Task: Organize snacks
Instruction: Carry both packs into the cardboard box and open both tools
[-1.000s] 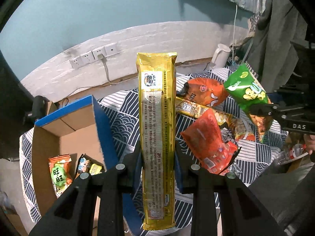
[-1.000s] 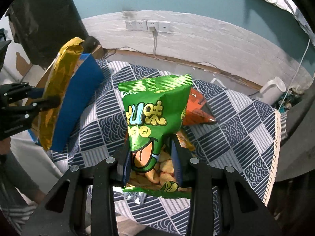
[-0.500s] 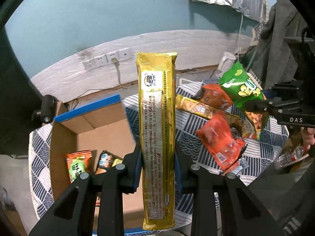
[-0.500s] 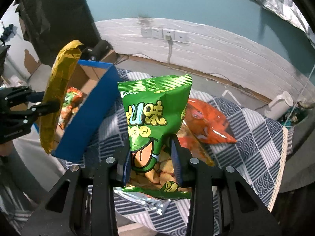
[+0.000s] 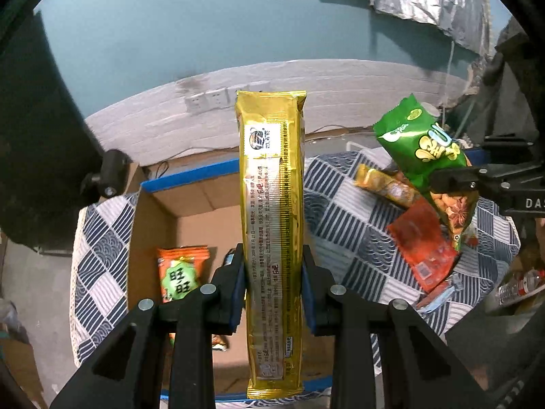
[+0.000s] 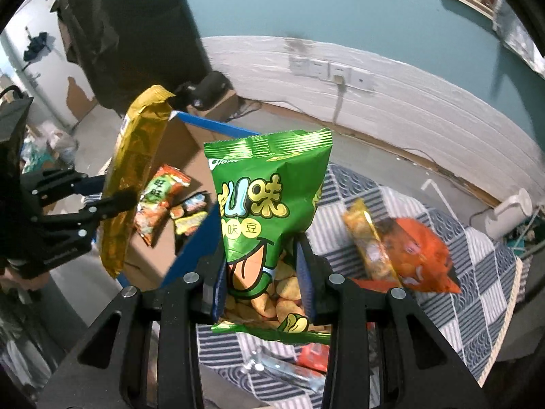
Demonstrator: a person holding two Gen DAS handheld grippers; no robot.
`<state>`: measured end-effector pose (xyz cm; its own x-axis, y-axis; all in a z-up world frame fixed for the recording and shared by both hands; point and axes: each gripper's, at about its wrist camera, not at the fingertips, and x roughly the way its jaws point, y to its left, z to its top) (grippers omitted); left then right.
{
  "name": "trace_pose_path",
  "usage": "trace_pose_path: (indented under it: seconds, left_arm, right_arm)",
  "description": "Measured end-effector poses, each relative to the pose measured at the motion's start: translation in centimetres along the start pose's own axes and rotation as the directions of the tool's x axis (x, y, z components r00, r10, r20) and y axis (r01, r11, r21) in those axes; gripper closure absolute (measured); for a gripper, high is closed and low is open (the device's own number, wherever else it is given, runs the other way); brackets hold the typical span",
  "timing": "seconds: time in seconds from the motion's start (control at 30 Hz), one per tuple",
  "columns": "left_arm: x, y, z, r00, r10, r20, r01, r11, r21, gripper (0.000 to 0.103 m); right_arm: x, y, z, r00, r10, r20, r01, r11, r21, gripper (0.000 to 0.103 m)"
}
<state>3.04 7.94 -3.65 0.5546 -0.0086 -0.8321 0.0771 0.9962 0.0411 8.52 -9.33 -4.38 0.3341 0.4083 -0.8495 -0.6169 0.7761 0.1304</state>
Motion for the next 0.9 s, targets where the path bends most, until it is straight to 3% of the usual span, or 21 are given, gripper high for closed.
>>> trace_pose_path:
  seconds: [0.2, 0.47, 0.63, 0.9]
  left_arm:
    - [1.3, 2.3, -0.9, 0.999, 0.041, -0.029, -0.042, 0.999, -0.021, 0.074]
    - [3.3, 5.3, -1.8, 0.996, 0.041, -0.079, -0.048, 0.995, -0.084, 0.074]
    - [4.7, 7.2, -2.0, 0.992, 0.081, -0.094, -0.091, 0.99, -0.107, 0.074]
    - [6.5, 9.0, -2.9, 0.986, 0.086, -0.14, -0.105, 0.985, -0.135, 0.074]
  right_arm:
    - [2.1, 2.5, 1.8, 0.999, 0.022, -0.024, -0.023, 0.999, -0.03, 0.069]
    - [4.8, 5.8, 4.3, 0.997, 0.059, -0.05, -0.062, 0.997, -0.045, 0.069]
    - [7.0, 7.4, 4.9, 0.994, 0.066, -0.09, -0.072, 0.995, -0.064, 0.069]
    - [10.3, 9.1, 5.4, 0.986, 0.081, -0.149, -0.093, 0.993, -0.077, 0.069]
